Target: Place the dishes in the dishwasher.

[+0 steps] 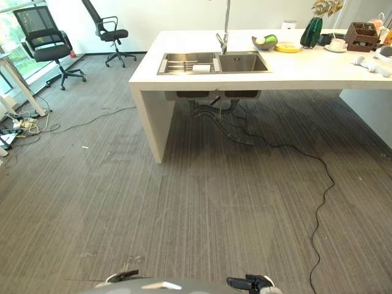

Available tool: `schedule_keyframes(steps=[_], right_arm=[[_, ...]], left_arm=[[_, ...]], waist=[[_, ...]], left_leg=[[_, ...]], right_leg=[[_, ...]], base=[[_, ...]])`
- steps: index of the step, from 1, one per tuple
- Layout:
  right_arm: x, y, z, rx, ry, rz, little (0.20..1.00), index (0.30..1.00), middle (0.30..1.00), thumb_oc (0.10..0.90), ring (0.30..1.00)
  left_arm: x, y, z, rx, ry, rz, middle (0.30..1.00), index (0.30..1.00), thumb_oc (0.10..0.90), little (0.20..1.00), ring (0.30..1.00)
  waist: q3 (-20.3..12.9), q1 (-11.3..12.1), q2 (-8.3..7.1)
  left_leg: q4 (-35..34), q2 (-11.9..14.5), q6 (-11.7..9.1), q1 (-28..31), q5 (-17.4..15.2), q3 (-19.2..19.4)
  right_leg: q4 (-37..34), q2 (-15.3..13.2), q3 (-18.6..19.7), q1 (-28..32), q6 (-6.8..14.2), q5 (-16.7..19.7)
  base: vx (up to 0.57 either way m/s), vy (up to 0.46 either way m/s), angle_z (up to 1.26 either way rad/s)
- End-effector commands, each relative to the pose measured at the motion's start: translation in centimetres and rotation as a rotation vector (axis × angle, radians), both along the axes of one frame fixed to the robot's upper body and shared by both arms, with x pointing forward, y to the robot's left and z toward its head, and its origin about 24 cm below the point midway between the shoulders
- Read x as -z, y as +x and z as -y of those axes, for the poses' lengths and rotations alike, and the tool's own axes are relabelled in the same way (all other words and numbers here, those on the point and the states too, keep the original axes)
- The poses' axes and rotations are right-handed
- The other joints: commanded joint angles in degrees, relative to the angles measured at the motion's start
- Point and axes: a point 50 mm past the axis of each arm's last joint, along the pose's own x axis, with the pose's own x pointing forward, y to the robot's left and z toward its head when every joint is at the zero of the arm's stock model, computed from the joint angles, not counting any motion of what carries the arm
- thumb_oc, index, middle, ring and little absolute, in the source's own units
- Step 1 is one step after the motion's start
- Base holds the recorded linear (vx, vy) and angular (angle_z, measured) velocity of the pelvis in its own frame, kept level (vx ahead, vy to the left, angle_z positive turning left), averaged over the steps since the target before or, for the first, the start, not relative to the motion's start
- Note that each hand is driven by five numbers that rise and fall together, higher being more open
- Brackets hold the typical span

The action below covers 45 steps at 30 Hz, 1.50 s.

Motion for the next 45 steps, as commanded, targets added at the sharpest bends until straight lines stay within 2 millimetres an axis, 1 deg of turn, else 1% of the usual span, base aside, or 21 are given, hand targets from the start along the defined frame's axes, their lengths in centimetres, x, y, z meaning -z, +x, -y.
schedule_keyframes(steps=[1, 8, 20, 30, 31, 34, 38, 45], right_arm=[[0.0, 1.6, -1.1, -0.022, 0.025, 0.027, 0.900, 0.900, 0.900, 0.800, 0.900], [0.0, 1.6, -1.1, -0.020, 0.027, 0.026, 0.900, 0.900, 0.900, 0.800, 0.900], [0.1, 1.2, -1.1, -0.018, 0.018, 0.013, 0.900, 0.900, 0.900, 0.800, 0.900], [0.0, 1.4, -1.1, -0.001, 0.022, 0.020, 0.900, 0.900, 0.900, 0.800, 0.900], [0.1, 1.3, -1.2, 0.001, 0.024, 0.015, 0.900, 0.900, 0.900, 0.800, 0.900], [0.2, 0.8, -1.2, 0.014, 0.028, 0.004, 0.900, 0.900, 0.900, 0.800, 0.900], [0.2, 0.7, -1.4, 0.017, 0.032, 0.003, 0.900, 0.900, 0.900, 0.800, 0.900], [0.2, 0.8, -1.4, 0.013, 0.031, 0.011, 0.900, 0.900, 0.900, 0.800, 0.900]], left_arm=[[0.2, 1.0, 2.5, 0.008, -0.071, 0.012, 0.900, 0.900, 0.800, 0.900, 0.900], [0.2, 0.9, 2.5, -0.005, -0.057, 0.008, 0.900, 0.900, 0.800, 0.900, 0.900], [0.4, 0.6, 3.1, -0.015, -0.068, -0.003, 0.900, 0.900, 0.800, 0.900, 0.900], [0.4, 0.2, 3.0, 0.023, -0.051, -0.029, 0.900, 0.900, 0.800, 0.900, 0.900], [0.4, 0.3, 3.0, 0.029, -0.047, -0.028, 0.900, 0.900, 0.800, 0.900, 0.900], [0.5, -0.2, 2.7, 0.027, -0.040, -0.038, 0.900, 0.900, 0.800, 0.900, 0.900], [0.5, -0.2, 2.7, 0.027, -0.042, -0.038, 0.900, 0.900, 0.800, 0.900, 0.900], [0.5, -0.3, 2.7, 0.038, -0.037, -0.044, 0.900, 0.900, 0.800, 0.900, 0.900]], waist=[[1.2, -0.3, -1.41], [1.1, -0.3, -1.19], [1.2, -0.3, -0.88], [1.2, -0.1, -1.10], [1.1, -0.1, -1.21], [1.2, 0.1, -1.40], [1.2, 0.3, -1.46], [1.4, 0.2, -1.22]], left_leg=[[-2.4, -0.1, -2.7, 1.9, -1.5, 3.8], [-2.4, -0.1, -2.7, 2.0, -1.4, 3.7], [-2.4, 0.0, -2.8, 2.2, -1.2, 3.4], [-2.4, 0.1, -3.0, 1.5, -0.7, 3.2], [-2.4, 0.2, -3.0, 1.5, -0.8, 3.2], [-2.4, 0.3, -3.0, 1.8, -0.8, 3.0], [-2.4, 0.3, -3.0, 2.0, -0.9, 2.8], [-2.4, 0.3, -3.0, 2.3, -0.8, 2.5]], right_leg=[[-10.6, -3.1, 0.6, 4.5, 5.8, 3.2], [-10.6, -2.9, 0.6, 4.7, 5.6, 3.1], [-10.6, -2.8, 0.4, 4.9, 5.5, 2.9], [-10.6, -2.6, 0.7, 4.1, 5.4, 3.4], [-10.6, -2.5, 0.8, 4.1, 5.4, 3.4], [-10.6, -2.4, 0.6, 4.5, 5.2, 3.3], [-10.6, -2.3, 0.3, 4.9, 5.2, 2.9], [-10.6, -2.1, 0.0, 5.2, 5.1, 2.6]], base=[[0.00, 0.000, 0.00], [0.00, 0.000, 0.00], [0.00, 0.000, 0.00], [-0.01, -0.003, 0.00], [0.00, 0.000, 0.00], [0.00, 0.000, 0.00], [0.00, 0.000, 0.00], [0.00, -0.005, 0.00]])
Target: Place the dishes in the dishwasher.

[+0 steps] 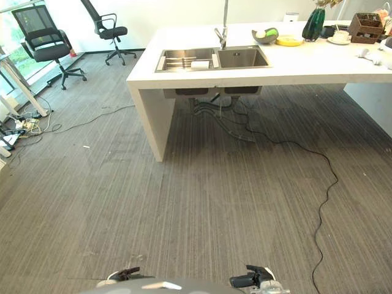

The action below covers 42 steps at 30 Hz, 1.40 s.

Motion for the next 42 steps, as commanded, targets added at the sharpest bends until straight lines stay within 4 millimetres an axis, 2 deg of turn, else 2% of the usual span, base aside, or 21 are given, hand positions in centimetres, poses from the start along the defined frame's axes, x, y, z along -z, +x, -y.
schedule_keyframes(steps=[1, 11, 12, 13, 14, 16, 17, 18, 22, 25, 30, 32, 33, 34, 35, 36, 37, 38, 39, 40, 42], right_arm=[[0.4, -0.4, -1.5, 0.009, 0.037, -0.024, 0.900, 0.900, 0.900, 0.800, 0.900], [0.0, 0.7, -0.3, 0.033, 0.022, 0.014, 0.900, 0.900, 0.900, 0.800, 0.900], [-0.2, 1.4, 0.0, 0.034, 0.020, 0.037, 0.900, 0.900, 0.900, 0.800, 0.900], [-0.2, 1.5, 0.0, 0.034, 0.020, 0.038, 0.900, 0.900, 0.900, 0.800, 0.900], [-0.4, 1.9, 0.2, 0.035, 0.016, 0.052, 0.900, 0.900, 0.900, 0.800, 0.900], [-0.6, 2.3, 0.6, 0.032, 0.011, 0.067, 0.900, 0.900, 0.900, 0.800, 0.900], [-0.6, 2.4, 0.6, 0.032, 0.011, 0.068, 0.900, 0.900, 0.900, 0.800, 0.900], [-0.9, 3.0, 1.4, 0.023, -0.017, 0.076, 0.900, 0.900, 0.900, 0.800, 0.900], [-1.0, 3.4, 1.3, 0.018, -0.018, 0.087, 0.900, 0.900, 0.900, 0.800, 0.900], [-1.0, 3.5, 1.4, -0.016, -0.033, 0.079, 0.900, 0.900, 0.900, 0.800, 0.900], [-0.7, 2.6, 0.9, -0.003, -0.017, 0.049, 0.900, 0.900, 0.900, 0.800, 0.900], [-0.3, 1.7, 0.1, 0.010, 0.019, 0.019, 0.900, 0.900, 0.900, 0.800, 0.900], [-0.3, 1.7, 0.1, 0.010, 0.019, 0.019, 0.900, 0.900, 0.900, 0.800, 0.900], [0.0, 1.0, -0.6, -0.020, 0.041, -0.011, 0.900, 0.900, 0.900, 0.800, 0.900], [0.1, 0.6, -0.8, -0.010, 0.046, -0.019, 0.900, 0.900, 0.900, 0.800, 0.900], [0.1, 0.6, -0.8, -0.010, 0.046, -0.019, 0.900, 0.900, 0.900, 0.800, 0.900], [0.1, 0.7, -0.7, 0.030, 0.045, -0.002, 0.900, 0.900, 0.900, 0.800, 0.900], [-0.2, 1.6, -0.3, 0.094, 0.047, 0.050, 0.900, 0.900, 0.900, 0.800, 0.900], [-0.2, 1.9, -0.6, 0.113, 0.049, 0.072, 0.900, 0.900, 0.900, 0.800, 0.900], [-0.3, 2.2, -0.9, 0.112, 0.052, 0.094, 0.900, 0.900, 0.900, 0.800, 0.900], [-0.3, 2.2, -0.9, 0.122, 0.047, 0.103, 0.900, 0.900, 0.900, 0.800, 0.900]], left_arm=[[0.5, -0.5, 2.5, 0.072, -0.044, -0.050, 0.900, 0.900, 0.800, 0.900, 0.900], [0.3, 0.6, 2.2, 0.027, -0.048, -0.016, 0.900, 0.900, 0.800, 0.900, 0.900], [0.2, 1.1, 2.1, -0.004, -0.051, 0.008, 0.900, 0.900, 0.800, 0.900, 0.900], [0.1, 1.1, 2.1, -0.004, -0.051, 0.009, 0.900, 0.900, 0.800, 0.900, 0.900], [0.1, 1.5, 2.1, -0.023, -0.053, 0.021, 0.900, 0.900, 0.800, 0.900, 0.900], [-0.1, 2.1, 2.0, -0.084, -0.069, 0.050, 0.900, 0.900, 0.800, 0.900, 0.900], [-0.1, 2.2, 2.0, -0.085, -0.069, 0.050, 0.900, 0.900, 0.800, 0.900, 0.900], [-0.3, 2.9, 1.3, -0.110, -0.050, 0.070, 0.900, 0.900, 0.800, 0.900, 0.900], [-0.3, 2.6, 1.2, -0.092, -0.035, 0.056, 0.900, 0.900, 0.800, 0.900, 0.900], [0.0, 1.1, 1.0, -0.075, -0.027, 0.007, 0.900, 0.900, 0.800, 0.900, 0.900], [0.1, -0.7, -0.4, -0.111, 0.000, -0.046, 0.900, 0.900, 0.800, 0.900, 0.900], [0.0, -1.2, -1.4, -0.133, 0.013, -0.052, 0.900, 0.900, 0.800, 0.900, 0.900], [0.0, -1.2, -1.4, -0.133, 0.013, -0.052, 0.900, 0.900, 0.800, 0.900, 0.900], [-0.2, -0.4, -2.0, -0.164, 0.026, -0.018, 0.900, 0.900, 0.800, 0.900, 0.900], [-0.8, 1.5, -2.7, -0.229, 0.047, 0.076, 0.900, 0.900, 0.800, 0.900, 0.900], [-0.8, 1.5, -2.7, -0.229, 0.047, 0.076, 0.900, 0.900, 0.800, 0.900, 0.900], [-1.5, 3.3, -3.4, -0.320, 0.065, 0.179, 0.900, 0.900, 0.800, 0.900, 0.900], [-2.9, 6.8, -3.6, -0.519, 0.052, 0.366, 0.900, 0.900, 0.800, 0.900, 0.900], [-4.4, 9.9, -2.4, -0.582, 0.008, 0.516, 0.900, 0.900, 0.800, 0.900, 0.900], [-6.1, 12.1, -1.9, -0.649, -0.041, 0.650, 0.900, 0.900, 0.800, 0.900, 0.900], [-7.4, 13.2, -1.8, -0.678, -0.045, 0.737, 0.900, 0.900, 0.800, 0.900, 0.900]], waist=[[0.1, 0.2, -1.85], [1.9, -0.2, -0.95], [3.2, -0.1, -1.75], [3.2, -0.1, -1.73], [4.3, -0.1, -2.43], [5.9, 0.6, -2.87], [5.9, 0.5, -2.74], [7.4, 2.1, -2.42], [6.9, 3.2, -1.48], [6.3, 6.3, -0.35], [3.8, 6.5, -0.70], [1.7, 7.0, -2.67], [1.7, 7.0, -2.67], [1.0, 6.6, -3.46], [0.9, 6.0, -3.81], [0.9, 6.0, -3.81], [1.4, 5.6, -3.92], [3.5, 3.7, -2.24], [4.2, 2.7, -1.18], [5.1, 2.1, -1.00], [5.4, 1.7, -0.52]], left_leg=[[-1.5, -0.3, -2.4, 0.4, -1.1, 2.6], [0.2, -0.2, -3.1, -0.9, -0.4, 2.8], [8.5, 0.1, -3.9, -4.7, -2.3, 2.7], [9.0, 0.2, -3.9, -5.0, -2.5, 2.7], [15.2, 0.5, -5.2, -8.0, -2.4, 3.6], [25.7, 1.9, -7.9, -13.0, 1.9, 3.2], [26.2, 2.1, -8.0, -13.3, 1.6, 3.0], [24.4, 3.4, -7.7, -19.4, 5.7, 4.8], [15.2, 3.2, -6.0, -21.0, 6.4, 6.9], [0.5, 4.0, -6.0, -23.2, 11.1, 6.8], [-0.9, 4.0, -5.2, -20.5, 13.6, 8.2], [-1.2, 2.2, -3.1, -18.0, 12.5, 8.9], [-1.2, 2.2, -3.1, -18.0, 12.5, 8.9], [-1.5, 1.3, -1.7, -15.3, 9.8, 9.1], [-1.5, 0.3, -0.3, -12.8, 7.2, 8.5], [-1.5, 0.3, -0.3, -12.8, 7.2, 8.5], [-1.5, -0.3, 0.4, -11.1, 5.9, 7.7], [-1.5, 0.7, 1.0, -8.1, 4.5, 5.8], [-1.5, 1.7, 1.2, -7.1, 4.0, 4.6], [-1.5, 1.7, 1.3, -5.9, 3.3, 3.8], [-1.5, 1.9, 1.0, -5.7, 3.1, 3.0]], right_leg=[[-7.7, -3.1, 0.3, 2.2, 5.1, 2.0], [-7.0, -3.3, -1.1, 1.4, 4.6, 1.5], [-6.3, -4.2, -0.8, 0.9, 4.3, 1.5], [-6.3, -4.2, -0.9, 0.8, 4.3, 1.5], [-6.2, -4.9, -0.7, 0.8, 3.9, 1.3], [-6.6, -5.1, -0.8, 2.0, 3.0, 0.8], [-6.6, -5.0, -0.9, 2.0, 2.9, 0.9], [-7.6, -4.5, -1.4, 4.9, 2.5, -0.7], [-7.7, -2.6, -0.4, 6.6, 3.0, -2.6], [-7.7, -0.8, 2.9, 10.5, 3.5, -6.1], [-7.7, 0.0, 4.6, 12.9, 3.3, -7.0], [-1.6, -1.0, 5.2, 12.8, 4.3, -8.0], [-1.6, -1.0, 5.2, 12.8, 4.3, -8.0], [7.1, -1.7, 4.7, 9.6, 7.1, -5.4], [19.2, -2.8, 4.7, 4.3, 11.1, 1.6], [19.2, -2.8, 4.7, 4.3, 11.1, 1.6], [26.3, -3.5, 4.6, 2.1, 13.0, 5.8], [38.0, -2.7, 4.6, -4.6, 14.4, 9.2], [42.2, -1.2, 5.0, -8.2, 13.7, 8.8], [43.6, -2.2, 4.2, -11.3, 13.1, 7.5], [42.0, -2.4, 3.8, -13.3, 12.1, 7.4]], base=[[0.00, 0.000, 0.00], [0.00, -0.022, 0.05], [-0.02, -0.060, 0.17], [-0.05, -0.081, 0.10], [0.00, -0.073, 0.02], [0.03, -0.104, 0.10], [0.21, -0.103, 0.17], [0.19, -0.054, 0.17], [0.29, 0.013, 0.27], [0.41, 0.067, -0.02], [0.32, 0.054, -0.63], [0.41, 0.119, -0.32], [0.35, 0.145, -0.26], [0.41, 0.194, -0.25], [0.41, 0.194, -0.25], [0.29, 0.137, -0.07], [0.26, 0.101, 0.09], [0.35, 0.112, 0.45], [0.35, 0.096, 0.80], [0.25, 0.032, 1.00], [0.22, -0.020, 0.90]])
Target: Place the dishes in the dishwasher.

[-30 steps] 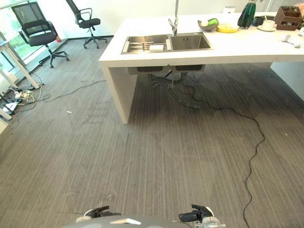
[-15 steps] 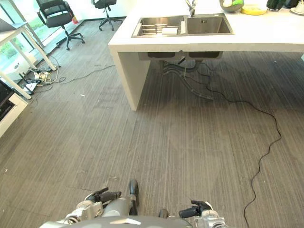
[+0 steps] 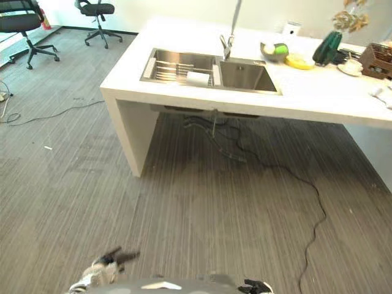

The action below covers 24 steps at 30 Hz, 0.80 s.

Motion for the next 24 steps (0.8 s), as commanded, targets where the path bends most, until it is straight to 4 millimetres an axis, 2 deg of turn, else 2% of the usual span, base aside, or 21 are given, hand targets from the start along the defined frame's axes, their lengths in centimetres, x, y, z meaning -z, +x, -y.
schedule_keyframes(steps=[1, 2, 3, 4, 5, 6, 7, 8, 9, 10, 11, 13, 14, 15, 16, 17, 18, 19, 22, 23, 24], right_arm=[[-0.6, 3.2, -0.6, 0.015, 0.005, 0.133, 0.900, 0.900, 0.900, 0.800, 0.900], [-0.6, 3.0, -0.5, 0.032, 0.004, 0.128, 0.900, 0.900, 0.900, 0.800, 0.900], [-0.6, 3.1, -0.6, 0.032, 0.004, 0.128, 0.900, 0.900, 0.900, 0.800, 0.900], [-0.5, 2.6, -0.3, 0.037, -0.006, 0.116, 0.900, 0.900, 0.900, 0.800, 0.900], [-0.5, 2.4, -0.3, 0.031, -0.013, 0.107, 0.900, 0.900, 0.900, 0.800, 0.900], [-0.5, 2.3, -0.3, 0.031, -0.013, 0.106, 0.900, 0.900, 0.900, 0.800, 0.900], [-0.3, 1.7, -0.6, 0.003, -0.019, 0.091, 0.900, 0.900, 0.900, 0.800, 0.900], [-0.3, 1.5, -0.9, -0.024, -0.015, 0.089, 0.900, 0.900, 0.900, 0.800, 0.900], [-0.2, 1.4, -1.0, -0.025, -0.014, 0.087, 0.900, 0.900, 0.900, 0.800, 0.900], [-0.2, 1.2, -1.3, -0.057, -0.017, 0.087, 0.900, 0.900, 0.900, 0.800, 0.900], [-0.2, 1.2, -1.3, -0.057, -0.017, 0.086, 0.900, 0.900, 0.900, 0.800, 0.900], [-0.1, 0.8, -1.8, -0.086, -0.011, 0.097, 0.900, 0.900, 0.900, 0.800, 0.900], [-0.1, 0.9, -1.7, -0.100, -0.015, 0.098, 0.900, 0.900, 0.900, 0.800, 0.900], [-0.3, 1.2, -1.2, -0.136, -0.033, 0.109, 0.900, 0.900, 0.900, 0.800, 0.900], [-0.5, 1.6, -0.8, -0.145, -0.042, 0.123, 0.900, 0.900, 0.900, 0.800, 0.900], [-0.6, 2.0, -0.5, -0.142, -0.045, 0.133, 0.900, 0.900, 0.900, 0.800, 0.900], [-0.8, 2.7, 0.1, -0.135, -0.055, 0.151, 0.900, 0.900, 0.900, 0.800, 0.900], [-0.9, 3.1, 0.3, -0.137, -0.054, 0.156, 0.900, 0.900, 0.900, 0.800, 0.900], [-0.9, 3.1, 0.3, -0.136, -0.054, 0.156, 0.900, 0.900, 0.900, 0.800, 0.900], [-1.1, 3.8, 0.7, -0.162, -0.055, 0.153, 0.900, 0.900, 0.900, 0.800, 0.900], [-1.3, 4.2, 1.2, -0.162, -0.067, 0.151, 0.900, 0.900, 0.900, 0.800, 0.900]], left_arm=[[-5.8, 6.1, -1.2, -0.231, 0.050, 0.403, 0.900, 0.900, 0.800, 0.900, 0.900], [-6.8, 7.0, -1.6, -0.251, 0.065, 0.447, 0.900, 0.900, 0.800, 0.900, 0.900], [-6.8, 7.1, -1.6, -0.252, 0.066, 0.447, 0.900, 0.900, 0.800, 0.900, 0.900], [-9.8, 9.2, -2.1, -0.325, 0.047, 0.609, 0.900, 0.900, 0.800, 0.900, 0.900], [-11.4, 10.0, -2.2, -0.358, 0.045, 0.691, 0.900, 0.900, 0.800, 0.900, 0.900], [-11.4, 10.0, -2.1, -0.359, 0.046, 0.690, 0.900, 0.900, 0.800, 0.900, 0.900], [-15.4, 11.1, -2.4, -0.380, 0.110, 0.861, 0.900, 0.900, 0.800, 0.900, 0.900], [-18.5, 11.4, -2.7, -0.382, 0.165, 0.989, 0.900, 0.900, 0.800, 0.900, 0.900], [-18.5, 11.3, -2.6, -0.383, 0.171, 0.985, 0.900, 0.900, 0.800, 0.900, 0.900], [-21.8, 10.8, -3.3, -0.385, 0.360, 1.081, 0.900, 0.900, 0.800, 0.900, 0.900], [-21.8, 10.8, -3.2, -0.386, 0.361, 1.080, 0.900, 0.900, 0.800, 0.900, 0.900], [-26.7, 9.3, -4.2, -0.404, 0.775, 1.180, 0.900, 0.900, 0.800, 0.900, 0.900], [-27.0, 8.9, -4.7, -0.432, 0.890, 1.143, 0.900, 0.900, 0.800, 0.900, 0.900], [-28.8, 8.4, -5.0, -0.420, 1.088, 1.147, 0.900, 0.900, 0.800, 0.900, 0.900], [-29.9, 8.7, -4.5, -0.362, 1.129, 1.183, 0.900, 0.900, 0.800, 0.900, 0.900], [-30.3, 8.8, -4.1, -0.309, 1.140, 1.207, 0.900, 0.900, 0.800, 0.900, 0.900], [-30.7, 9.0, -3.7, -0.224, 1.141, 1.232, 0.900, 0.900, 0.800, 0.900, 0.900], [-30.9, 9.1, -3.5, -0.178, 1.143, 1.249, 0.900, 0.900, 0.800, 0.900, 0.900], [-31.0, 9.1, -3.5, -0.177, 1.143, 1.250, 0.900, 0.900, 0.800, 0.900, 0.900], [-30.5, 10.7, -2.8, 0.077, 1.181, 1.195, 0.900, 0.900, 0.800, 0.900, 0.900], [-29.8, 11.2, -3.0, 0.161, 1.215, 1.135, 0.900, 0.900, 0.800, 0.900, 0.900]], waist=[[3.1, -0.2, 2.42], [2.9, -0.3, 2.14], [3.2, -0.6, 2.08], [2.5, -1.2, 1.39], [2.1, -1.7, 0.96], [2.2, -1.8, 1.08], [1.3, -2.3, 0.27], [0.8, -2.2, -0.11], [0.8, -2.2, -0.16], [-0.6, -1.6, -1.18], [-0.6, -1.6, -1.16], [-2.4, -1.2, -1.36], [-3.2, -1.0, -1.35], [-4.0, -1.1, -0.88], [-4.1, -1.4, -0.57], [-3.8, -1.4, -0.38], [-3.1, -1.5, -0.01], [-2.0, -1.3, 0.02], [-2.1, -1.5, 0.22], [0.7, -1.2, 0.16], [1.0, -1.1, 0.40]], left_leg=[[-0.2, 0.7, -5.4, -5.3, 2.1, -4.0], [-0.2, 0.4, -5.9, -5.0, 1.7, -4.0], [-0.2, 0.4, -5.9, -4.6, 1.5, -4.3], [-0.2, 0.1, -7.2, -3.1, -0.1, -4.8], [-0.2, 0.3, -7.9, -2.3, -1.1, -5.2], [-0.2, 0.4, -7.9, -2.1, -1.2, -5.3], [-0.2, 0.7, -8.8, -1.0, -2.6, -5.4], [-0.2, 0.9, -9.1, -0.8, -2.7, -5.6], [-0.2, 0.9, -9.1, -0.7, -2.7, -5.7], [-0.2, 1.0, -9.5, -0.8, -2.9, -5.2], [-0.2, 1.0, -9.5, -0.7, -2.9, -5.3], [-0.2, 1.7, -10.6, -0.4, -2.9, -5.2], [-0.2, 2.0, -10.9, -0.5, -2.2, -5.3], [-0.2, 2.7, -11.4, 0.4, -2.2, -5.7], [0.4, 3.1, -11.7, 0.8, -2.0, -5.9], [2.6, 3.5, -12.0, 0.5, -2.5, -6.1], [8.9, 4.0, -12.7, -1.5, -3.0, -6.9], [13.6, 4.1, -13.6, -3.9, -0.9, -6.8], [14.6, 4.4, -13.7, -4.2, -2.0, -7.1], [29.6, 5.5, -15.9, -11.5, 3.6, -6.3], [30.7, 5.3, -15.8, -12.7, 3.9, -5.4]], right_leg=[[-26.9, 0.6, -3.1, 10.7, -3.5, 5.0], [-32.3, -1.1, -3.5, 10.7, -4.3, 3.6], [-32.5, -1.2, -3.8, 11.4, -4.3, 3.3], [-43.4, -4.9, -4.6, 10.7, -4.8, 3.6], [-48.6, -6.2, -4.6, 10.9, -4.6, 4.2], [-49.2, -6.0, -4.9, 11.5, -4.6, 4.3], [-56.0, -7.1, -5.4, 12.5, -3.9, 6.5], [-56.8, -7.0, -5.1, 13.5, -3.9, 6.8], [-56.9, -7.0, -5.1, 13.7, -3.8, 6.8], [-61.2, -6.2, -5.0, 17.3, -4.1, 6.4], [-61.2, -6.2, -5.0, 17.5, -4.1, 6.5], [-65.8, -4.9, -4.9, 20.7, -4.4, 7.0], [-67.3, -4.6, -4.7, 21.6, -4.7, 7.4], [-68.5, -3.4, -3.5, 23.5, -5.2, 6.4], [-68.8, -3.0, -2.9, 24.0, -5.6, 5.9], [-68.8, -2.8, -2.8, 24.6, -6.0, 5.4], [-68.8, -2.4, -2.3, 25.3, -6.5, 4.4], [-68.8, -2.4, -2.2, 25.5, -7.1, 4.4], [-68.8, -2.2, -2.4, 25.7, -7.1, 3.8], [-68.8, -3.0, -2.6, 27.3, -8.6, 2.8], [-68.8, -3.2, -2.9, 27.6, -8.9, 2.6]], base=[[0.32, -0.092, 0.82], [0.33, -0.093, 0.75], [0.33, -0.164, 0.99], [0.35, -0.194, 1.18], [0.35, -0.189, 1.20], [0.29, -0.189, 0.68], [0.24, -0.189, 0.37], [0.23, -0.190, 0.22], [0.16, -0.187, -0.26], [0.10, -0.119, -0.50], [0.13, -0.183, -0.60], [0.16, -0.171, -0.35], [0.24, -0.246, -0.63], [0.17, -0.220, -0.75], [0.16, -0.229, -0.88], [0.09, -0.176, -0.39], [0.01, -0.170, -0.07], [-0.01, -0.112, 0.15], [0.01, -0.077, -0.14], [0.02, -0.200, -0.01], [0.02, -0.200, -0.01]])
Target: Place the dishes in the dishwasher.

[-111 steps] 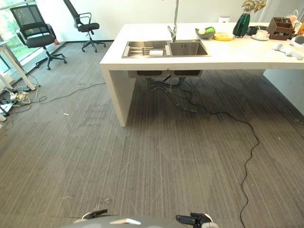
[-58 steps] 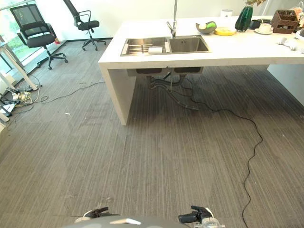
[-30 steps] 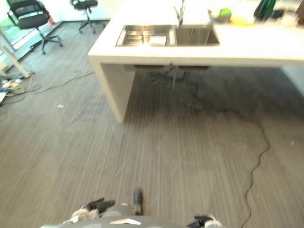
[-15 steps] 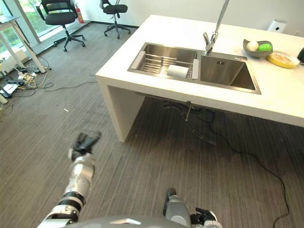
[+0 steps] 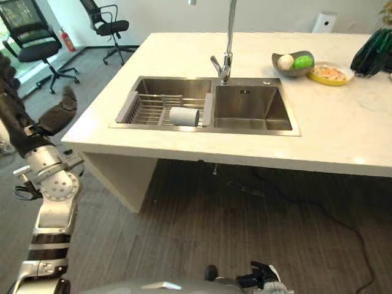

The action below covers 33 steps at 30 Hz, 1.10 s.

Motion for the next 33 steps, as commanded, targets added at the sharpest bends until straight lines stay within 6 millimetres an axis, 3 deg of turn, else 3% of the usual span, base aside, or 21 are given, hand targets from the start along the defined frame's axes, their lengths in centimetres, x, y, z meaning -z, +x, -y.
schedule_keyframes(steps=[1, 3, 4, 6, 7, 14, 18, 20, 21, 22, 24, 26, 29, 30, 33], right_arm=[[-0.4, 3.1, -0.8, -0.086, 0.014, 0.045, 0.900, 0.900, 0.900, 0.800, 0.900], [-0.5, 3.2, 0.2, -0.064, 0.013, 0.026, 0.900, 0.900, 0.900, 0.800, 0.900], [-0.5, 2.8, 0.4, -0.082, 0.021, 0.011, 0.900, 0.900, 0.900, 0.800, 0.900], [-0.5, 2.8, 0.4, -0.082, 0.022, 0.011, 0.900, 0.900, 0.900, 0.800, 0.900], [-0.3, 2.0, 0.4, -0.114, 0.035, -0.022, 0.900, 0.900, 0.900, 0.800, 0.900], [0.5, -0.8, -0.6, -0.110, 0.098, -0.102, 0.900, 0.900, 0.900, 0.800, 0.900], [0.5, -0.5, -1.1, -0.127, 0.112, -0.091, 0.900, 0.900, 0.900, 0.800, 0.900], [0.5, -0.2, -1.3, -0.127, 0.118, -0.076, 0.900, 0.900, 0.900, 0.800, 0.900], [0.3, 1.3, -1.9, -0.144, 0.132, -0.031, 0.900, 0.900, 0.900, 0.800, 0.900], [0.3, 1.3, -1.9, -0.144, 0.132, -0.031, 0.900, 0.900, 0.900, 0.800, 0.900], [0.1, 2.1, -2.2, -0.148, 0.145, -0.009, 0.900, 0.900, 0.900, 0.800, 0.900], [0.3, 1.7, -2.3, -0.165, 0.152, -0.036, 0.900, 0.900, 0.900, 0.800, 0.900], [0.3, 1.5, -2.3, -0.165, 0.152, -0.042, 0.900, 0.900, 0.900, 0.800, 0.900], [0.4, 1.2, -2.2, -0.183, 0.144, -0.055, 0.900, 0.900, 0.900, 0.800, 0.900], [0.3, 1.2, -1.9, -0.194, 0.131, -0.052, 0.900, 0.900, 0.900, 0.800, 0.900]], left_arm=[[-2.4, 1.6, 0.4, 0.121, 0.252, -0.068, 0.900, 0.900, 0.800, 0.900, 0.900], [-1.9, 3.3, 0.6, 0.178, 0.318, -0.194, 0.900, 0.900, 0.800, 0.900, 0.900], [-2.7, 4.0, 0.4, 0.172, 0.440, -0.235, 0.900, 0.900, 0.800, 0.900, 0.900], [-2.7, 4.0, 0.4, 0.172, 0.440, -0.235, 0.900, 0.900, 0.800, 0.900, 0.900], [-2.8, 4.4, 0.4, 0.190, 0.548, -0.295, 0.900, 0.900, 0.800, 0.900, 0.900], [-3.9, 6.0, 0.7, 0.269, 0.718, -0.396, 0.900, 0.900, 0.800, 0.900, 0.900], [-4.5, 6.1, 0.7, 0.264, 0.749, -0.395, 0.900, 0.900, 0.800, 0.900, 0.900], [-4.7, 6.1, 0.8, 0.262, 0.760, -0.394, 0.900, 0.900, 0.800, 0.900, 0.900], [-5.5, 6.3, 0.9, 0.255, 0.804, -0.396, 0.900, 0.900, 0.800, 0.900, 0.900], [-5.5, 6.3, 0.9, 0.255, 0.804, -0.396, 0.900, 0.900, 0.800, 0.900, 0.900], [-6.5, 6.6, 1.5, 0.279, 0.863, -0.396, 0.900, 0.900, 0.800, 0.900, 0.900], [-6.5, 6.6, 1.7, 0.306, 0.910, -0.420, 0.900, 0.900, 0.800, 0.900, 0.900], [-6.6, 6.6, 1.7, 0.312, 0.921, -0.433, 0.900, 0.900, 0.800, 0.900, 0.900], [-6.4, 7.0, 1.4, 0.295, 0.904, -0.447, 0.900, 0.900, 0.800, 0.900, 0.900], [-6.6, 7.0, 1.6, 0.294, 0.903, -0.436, 0.900, 0.900, 0.800, 0.900, 0.900]], waist=[[1.7, -0.3, -1.59], [1.3, -0.7, -0.59], [0.8, -0.9, 0.00], [0.9, -0.9, -0.06], [0.1, -1.5, 0.89], [-2.7, -3.6, 0.12], [-2.9, -3.9, -0.37], [-2.6, -4.0, -0.46], [-1.2, -3.9, 0.02], [-1.2, -3.9, 0.02], [0.3, -4.7, 0.22], [0.2, -4.8, 0.12], [-0.1, -4.9, 0.17], [-1.5, -4.4, -0.42], [-2.4, -3.8, -0.24]], left_leg=[[1.5, 2.3, -0.7, -4.3, 7.2, 1.8], [-6.3, 0.4, 1.4, -5.6, 5.7, 5.8], [-14.0, -1.2, 2.9, -4.5, 4.6, 7.9], [-14.2, -1.3, 3.0, -4.3, 4.7, 8.0], [-20.0, -1.8, 3.9, -2.1, 5.1, 8.8], [-28.3, -3.2, 5.4, 5.0, 4.3, 8.9], [-29.4, -3.2, 5.9, 5.7, 3.9, 9.3], [-29.4, -3.1, 6.1, 5.8, 3.7, 9.6], [-29.4, -2.4, 7.1, 6.2, 3.1, 10.0], [-29.4, -2.4, 7.1, 6.2, 3.1, 10.0], [-28.7, -2.2, 7.7, 6.7, 2.5, 8.4], [-29.4, -3.3, 7.5, 7.4, 1.9, 6.7], [-29.4, -3.6, 7.5, 7.2, 2.0, 5.9], [-29.4, -4.2, 7.2, 6.9, 1.6, 6.3], [-29.4, -3.9, 6.8, 6.2, 2.0, 7.1]], right_leg=[[-2.3, -6.1, 0.5, 6.0, 10.3, -6.7], [-2.3, -5.6, 0.8, 6.7, 10.6, -7.2], [-2.3, -4.7, 1.6, 6.8, 11.0, -7.3], [-2.3, -4.8, 1.6, 6.9, 11.0, -7.3], [-2.3, -3.9, 1.9, 7.1, 11.5, -7.5], [-2.1, -4.0, 1.3, 7.0, 12.7, -6.7], [0.4, -4.1, 1.6, 5.5, 13.1, -7.0], [3.3, -4.1, 1.7, 4.0, 13.3, -7.5], [14.0, -3.1, 1.0, -0.7, 14.7, -8.7], [14.0, -3.1, 1.0, -0.7, 14.7, -8.7], [22.9, -2.3, 3.0, -5.4, 16.4, -8.5], [14.9, -3.1, 4.8, -5.5, 15.0, -8.0], [13.6, -2.9, 5.2, -4.5, 14.9, -7.9], [6.3, -3.8, 4.6, -0.7, 14.0, -7.6], [1.7, -3.9, 2.9, 1.9, 13.9, -6.6]], base=[[0.11, -0.026, 0.05], [0.20, 0.008, -0.11], [0.17, 0.027, -0.24], [0.09, 0.026, -0.42], [0.08, 0.029, -0.46], [0.11, 0.045, -0.12], [0.03, 0.082, -0.10], [-0.04, 0.096, -0.03], [-0.04, 0.112, 0.01], [-0.04, 0.140, -0.13], [0.10, 0.072, -0.17], [0.16, 0.000, 0.32], [0.04, 0.001, 0.73], [0.08, -0.039, 0.46], [0.04, -0.052, 0.37]])
